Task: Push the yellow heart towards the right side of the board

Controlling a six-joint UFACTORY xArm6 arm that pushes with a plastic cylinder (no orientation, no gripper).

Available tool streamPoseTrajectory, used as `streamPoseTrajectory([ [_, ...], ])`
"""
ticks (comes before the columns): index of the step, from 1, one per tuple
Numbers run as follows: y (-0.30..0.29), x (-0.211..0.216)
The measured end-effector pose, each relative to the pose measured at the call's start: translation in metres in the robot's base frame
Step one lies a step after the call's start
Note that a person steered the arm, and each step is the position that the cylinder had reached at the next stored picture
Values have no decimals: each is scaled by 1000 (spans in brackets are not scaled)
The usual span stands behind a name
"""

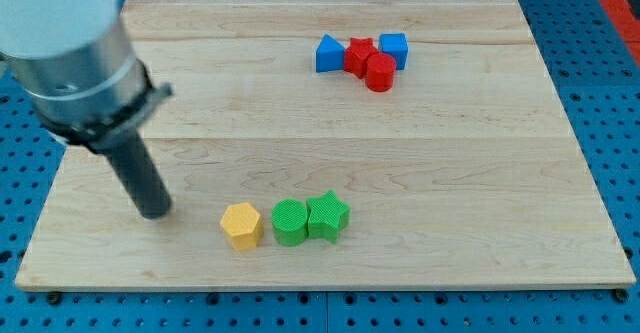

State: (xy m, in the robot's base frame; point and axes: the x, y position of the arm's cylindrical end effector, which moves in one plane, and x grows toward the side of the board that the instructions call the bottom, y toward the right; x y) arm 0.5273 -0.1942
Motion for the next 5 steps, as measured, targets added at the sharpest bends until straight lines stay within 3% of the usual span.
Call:
streamPoseTrajectory([
  [2, -94, -95],
  [3, -72, -141],
  [4, -22, -126],
  [5, -14, -132],
])
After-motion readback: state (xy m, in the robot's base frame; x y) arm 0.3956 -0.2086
